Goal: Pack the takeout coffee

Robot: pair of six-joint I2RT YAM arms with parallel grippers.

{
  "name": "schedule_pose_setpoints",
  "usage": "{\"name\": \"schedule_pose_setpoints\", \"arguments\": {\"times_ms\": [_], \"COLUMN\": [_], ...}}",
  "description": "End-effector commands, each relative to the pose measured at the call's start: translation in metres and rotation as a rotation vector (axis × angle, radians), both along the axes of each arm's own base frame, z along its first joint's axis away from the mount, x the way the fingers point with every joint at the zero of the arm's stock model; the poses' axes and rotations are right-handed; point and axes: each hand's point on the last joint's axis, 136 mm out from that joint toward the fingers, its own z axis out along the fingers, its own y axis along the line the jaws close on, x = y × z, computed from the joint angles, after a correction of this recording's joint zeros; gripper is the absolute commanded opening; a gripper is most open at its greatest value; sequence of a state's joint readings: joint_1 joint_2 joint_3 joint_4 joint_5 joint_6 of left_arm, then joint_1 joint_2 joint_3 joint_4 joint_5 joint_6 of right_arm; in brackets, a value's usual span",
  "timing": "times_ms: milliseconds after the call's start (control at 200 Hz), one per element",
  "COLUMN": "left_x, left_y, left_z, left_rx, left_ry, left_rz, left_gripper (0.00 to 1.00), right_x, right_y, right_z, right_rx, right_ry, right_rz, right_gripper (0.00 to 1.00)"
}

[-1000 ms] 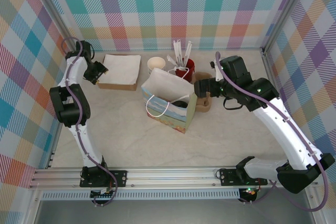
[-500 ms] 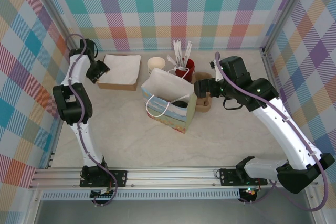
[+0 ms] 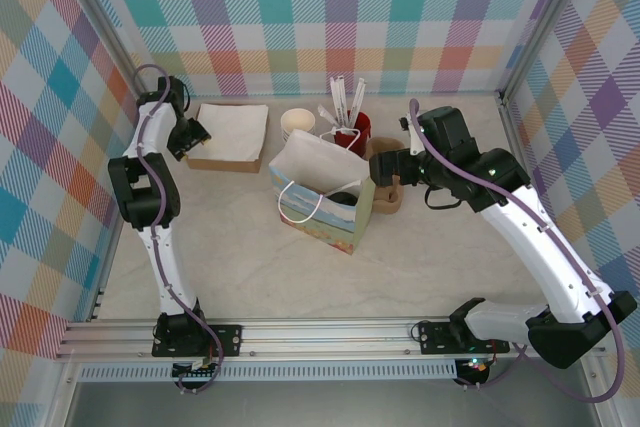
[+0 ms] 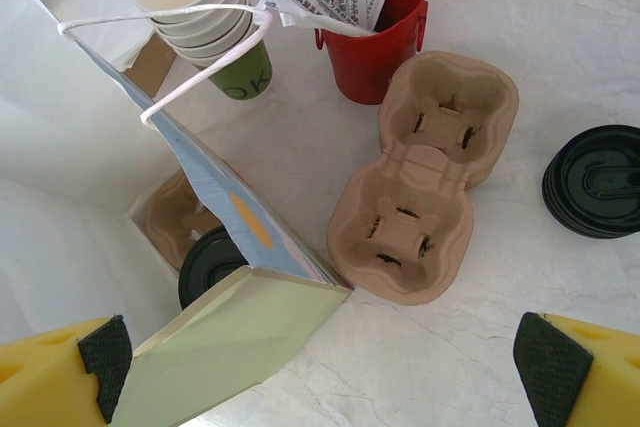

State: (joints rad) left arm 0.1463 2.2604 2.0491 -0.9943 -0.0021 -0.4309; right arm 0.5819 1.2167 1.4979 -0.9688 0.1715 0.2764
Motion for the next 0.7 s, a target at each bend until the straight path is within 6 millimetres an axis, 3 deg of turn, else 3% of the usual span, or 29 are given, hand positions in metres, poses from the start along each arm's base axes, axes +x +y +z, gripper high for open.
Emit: {"name": "schedule_pose_setpoints", "arguments": {"times_ms": [0, 175, 315, 695], "left_x": [0.0, 0.001, 0.001, 0.008], "left_y": [0.001, -0.003, -0.006, -0.01], "left_z": [0.0, -0.005, -0.008, 0.008], "left_rx": [0.012, -0.007, -0.024, -0.032], "left_ry": [0.017, 0.025, 0.029, -0.013], "left_rz": [-0.017, -0.025, -0.03, -0.05], "left_gripper": [0.61, 0.6, 0.53, 0.35], "right_x": [0.002, 0.003, 0.004, 0.004], "right_y": [0.001, 0.002, 0.002, 0.003], "right_z": [-0.002, -0.003, -0.003, -0.006], "right_rx": [0.008, 0.005, 0.006, 0.009], "right_ry": [0.008, 0.014, 0.012, 0.022], "right_rz": [-0.006, -0.007, -0.005, -0.005], "right_gripper": [1.0, 1.0, 1.0, 1.0]}}
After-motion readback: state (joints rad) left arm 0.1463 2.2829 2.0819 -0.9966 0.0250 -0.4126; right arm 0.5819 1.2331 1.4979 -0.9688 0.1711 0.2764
